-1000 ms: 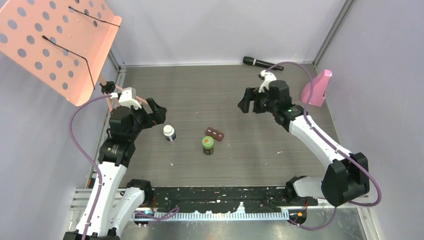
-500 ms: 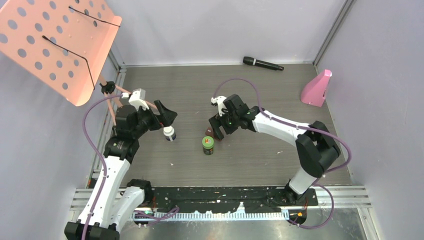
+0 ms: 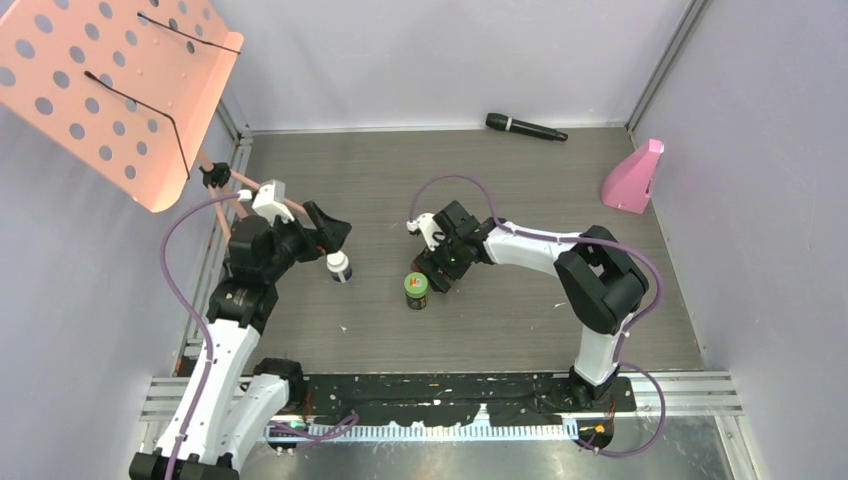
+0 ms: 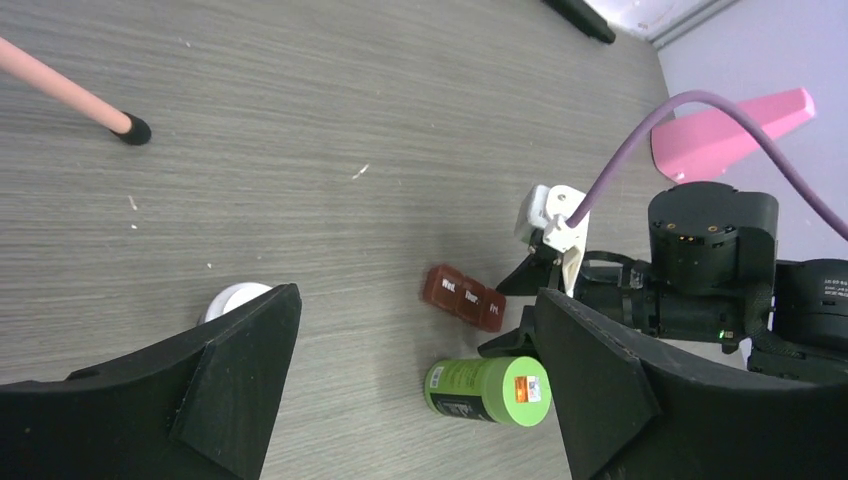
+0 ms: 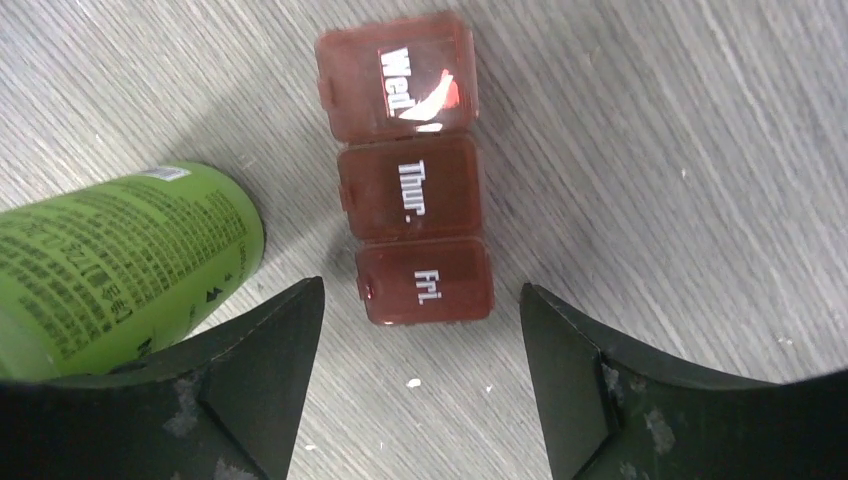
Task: Sort the pills into containers
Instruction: Pick up the pill container at the center of the board.
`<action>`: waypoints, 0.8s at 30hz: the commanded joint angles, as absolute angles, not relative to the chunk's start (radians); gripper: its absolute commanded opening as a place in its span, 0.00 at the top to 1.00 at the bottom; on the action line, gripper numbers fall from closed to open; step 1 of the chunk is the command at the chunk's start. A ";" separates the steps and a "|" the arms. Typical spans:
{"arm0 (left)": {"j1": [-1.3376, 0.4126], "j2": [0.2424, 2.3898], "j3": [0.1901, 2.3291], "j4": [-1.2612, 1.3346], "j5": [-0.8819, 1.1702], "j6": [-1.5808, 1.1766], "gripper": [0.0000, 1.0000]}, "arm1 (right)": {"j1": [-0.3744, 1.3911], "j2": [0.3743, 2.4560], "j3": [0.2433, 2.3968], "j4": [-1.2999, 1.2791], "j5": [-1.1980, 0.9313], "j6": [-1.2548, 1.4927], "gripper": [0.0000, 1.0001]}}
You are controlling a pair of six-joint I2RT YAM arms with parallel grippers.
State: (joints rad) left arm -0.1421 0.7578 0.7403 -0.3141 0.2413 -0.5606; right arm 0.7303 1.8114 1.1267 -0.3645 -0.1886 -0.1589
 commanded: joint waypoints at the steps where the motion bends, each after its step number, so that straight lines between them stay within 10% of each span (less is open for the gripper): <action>1: -0.144 0.693 0.722 -0.212 0.165 -0.565 0.09 | 0.751 1.843 1.186 -0.337 -0.145 -0.207 0.23; 13: -0.144 0.705 0.723 -0.206 0.161 -0.568 0.09 | 0.772 1.899 1.233 -0.337 -0.044 -0.159 0.65; 24: -0.146 0.637 0.598 -0.070 0.136 -0.683 0.10 | 0.725 1.835 1.316 -0.277 -0.054 0.036 0.68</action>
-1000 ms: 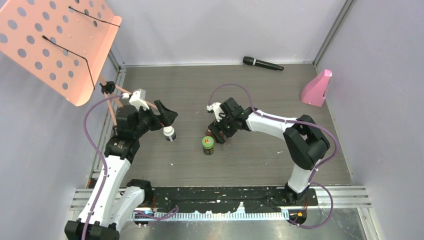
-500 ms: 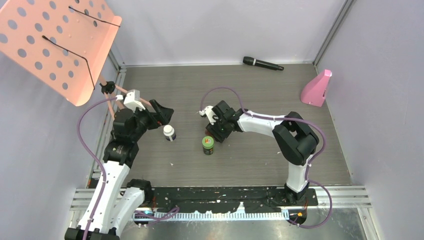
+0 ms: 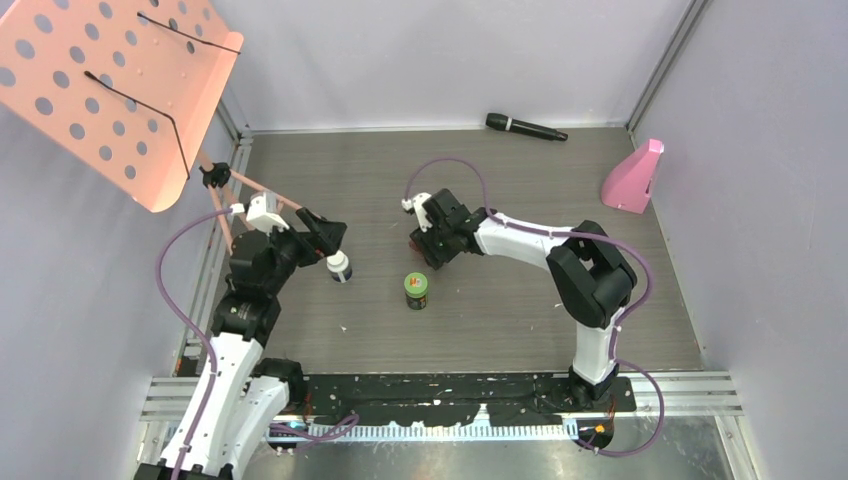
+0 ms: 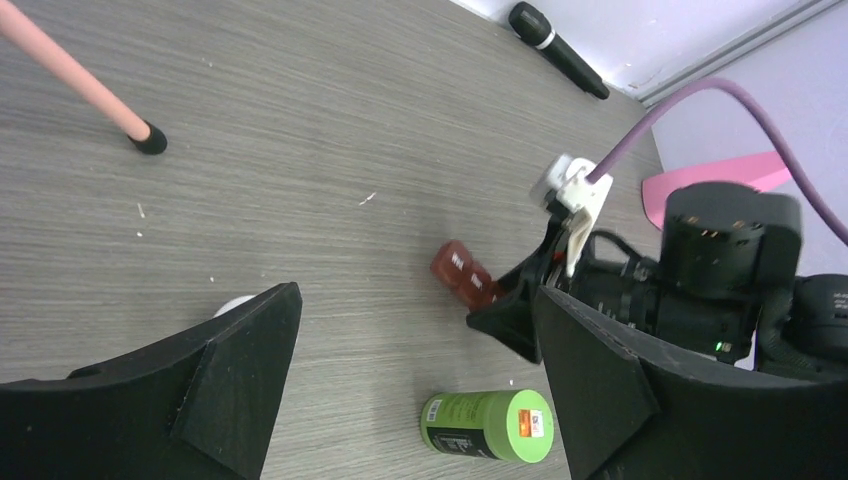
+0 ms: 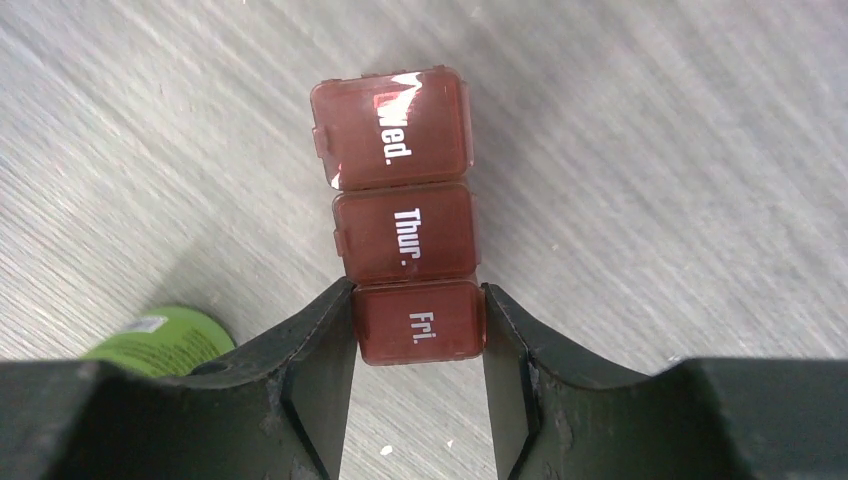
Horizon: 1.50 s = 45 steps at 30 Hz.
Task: Sort the pills into containers
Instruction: Pick up the pill container at the center of the board.
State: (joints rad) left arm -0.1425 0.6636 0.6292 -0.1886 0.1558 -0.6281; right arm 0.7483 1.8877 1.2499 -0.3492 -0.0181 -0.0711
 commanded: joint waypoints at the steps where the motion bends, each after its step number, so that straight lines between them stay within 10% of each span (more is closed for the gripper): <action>1: -0.146 0.635 0.592 -0.055 0.144 -0.685 0.09 | 0.722 1.824 1.325 -0.263 -0.060 0.048 0.68; 35: -0.256 1.092 0.708 0.283 0.467 -0.921 0.10 | 0.767 1.647 1.393 -0.131 -0.309 0.151 0.66; 45: -0.256 1.147 0.735 0.300 0.405 -0.948 0.42 | 0.767 1.648 1.386 -0.153 -0.330 0.138 0.65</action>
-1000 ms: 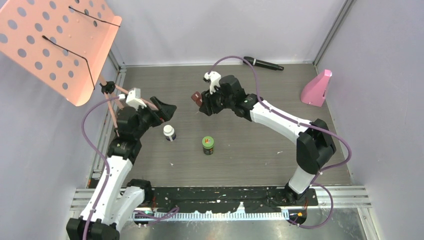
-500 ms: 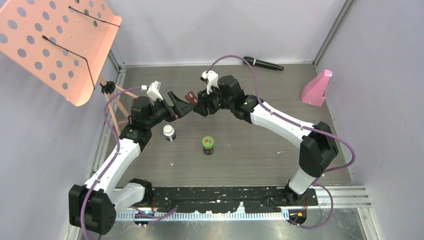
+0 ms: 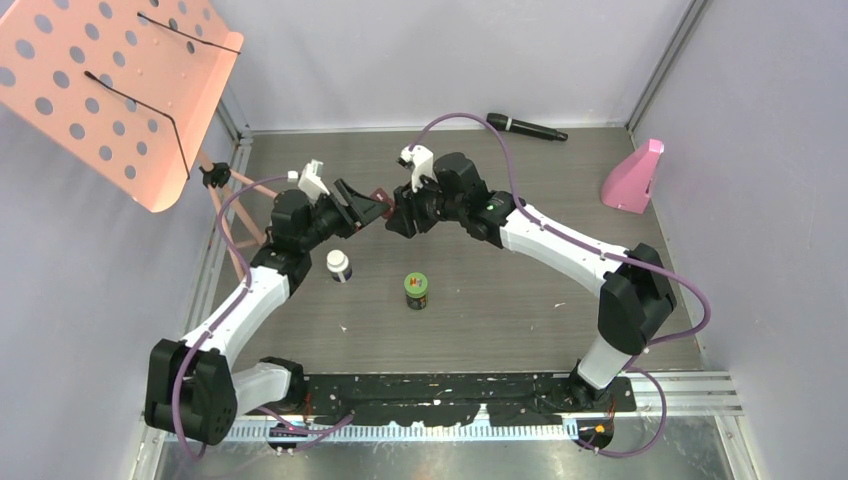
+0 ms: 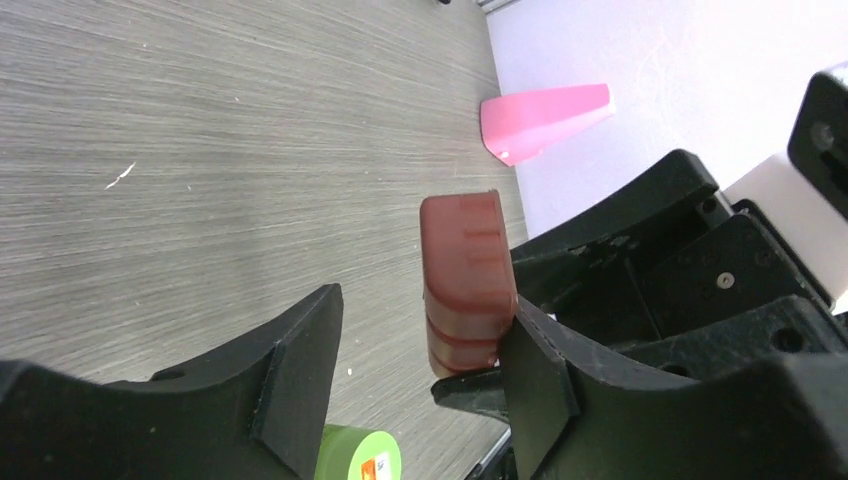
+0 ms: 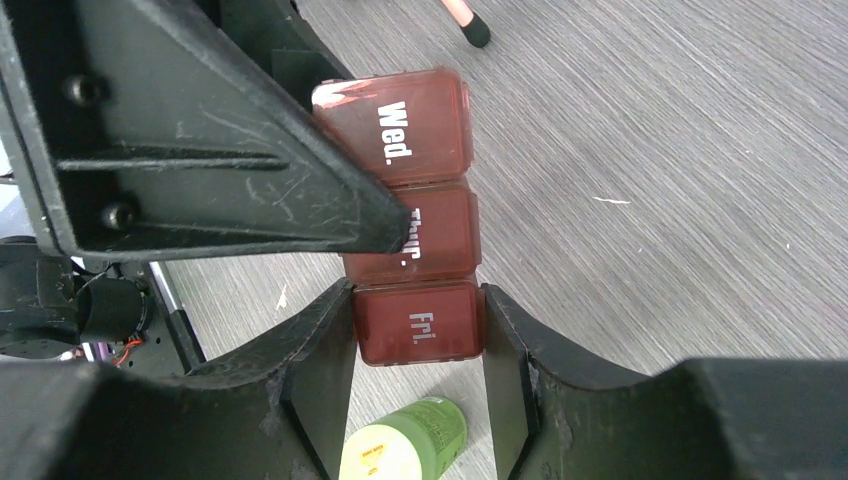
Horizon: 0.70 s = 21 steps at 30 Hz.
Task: Sort the pills into containers
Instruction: Pick up the pill container at the center of the board, then open the pill container.
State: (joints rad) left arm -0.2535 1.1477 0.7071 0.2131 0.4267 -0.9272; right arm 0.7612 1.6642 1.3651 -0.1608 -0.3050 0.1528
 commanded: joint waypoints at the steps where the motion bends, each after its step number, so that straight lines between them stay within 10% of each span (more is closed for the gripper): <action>1: -0.256 1.149 0.735 0.302 0.405 -0.950 0.42 | 0.767 1.649 1.387 -0.153 -0.331 0.138 0.65; 8: -0.256 1.193 0.748 0.321 0.428 -0.996 0.46 | 0.767 1.670 1.405 -0.176 -0.347 0.134 0.65; 15: -0.256 1.211 0.796 0.225 0.438 -1.024 0.94 | 0.767 1.718 1.505 -0.313 -0.307 0.155 0.58; 21: -0.256 1.207 0.864 0.041 0.406 -1.005 1.00 | 0.767 1.687 1.495 -0.336 -0.278 0.138 0.07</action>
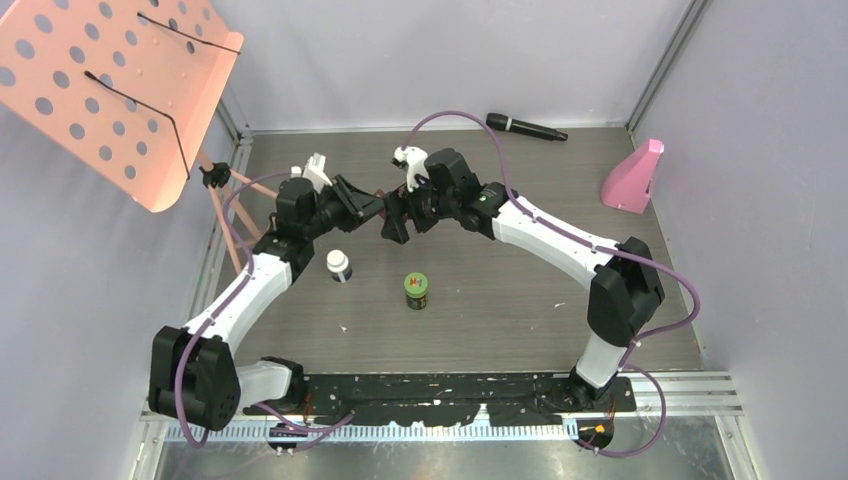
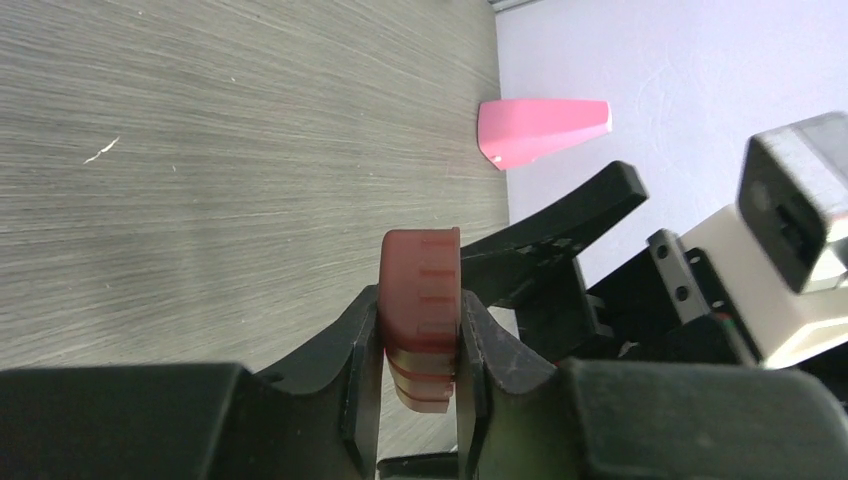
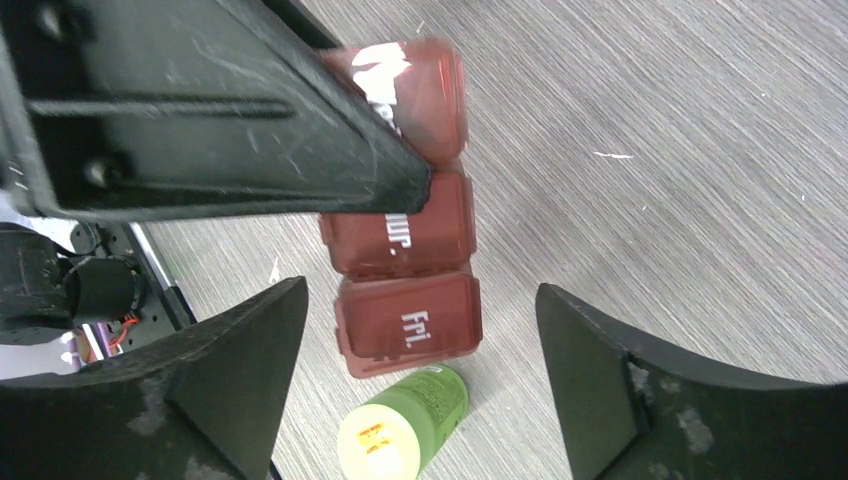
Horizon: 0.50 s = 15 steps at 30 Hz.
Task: Sort the pills into containers
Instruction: Open the pill container.
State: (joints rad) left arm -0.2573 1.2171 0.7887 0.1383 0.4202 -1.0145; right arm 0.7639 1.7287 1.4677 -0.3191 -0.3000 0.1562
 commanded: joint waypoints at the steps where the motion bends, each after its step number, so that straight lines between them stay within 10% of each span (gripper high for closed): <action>1: -0.257 1.209 0.877 0.012 0.400 -1.005 1.00 | 0.767 1.682 1.492 -0.334 -0.279 0.133 0.03; 15: -0.256 1.219 0.918 -0.117 0.407 -0.991 1.00 | 0.764 1.737 1.559 -0.331 -0.374 0.198 0.38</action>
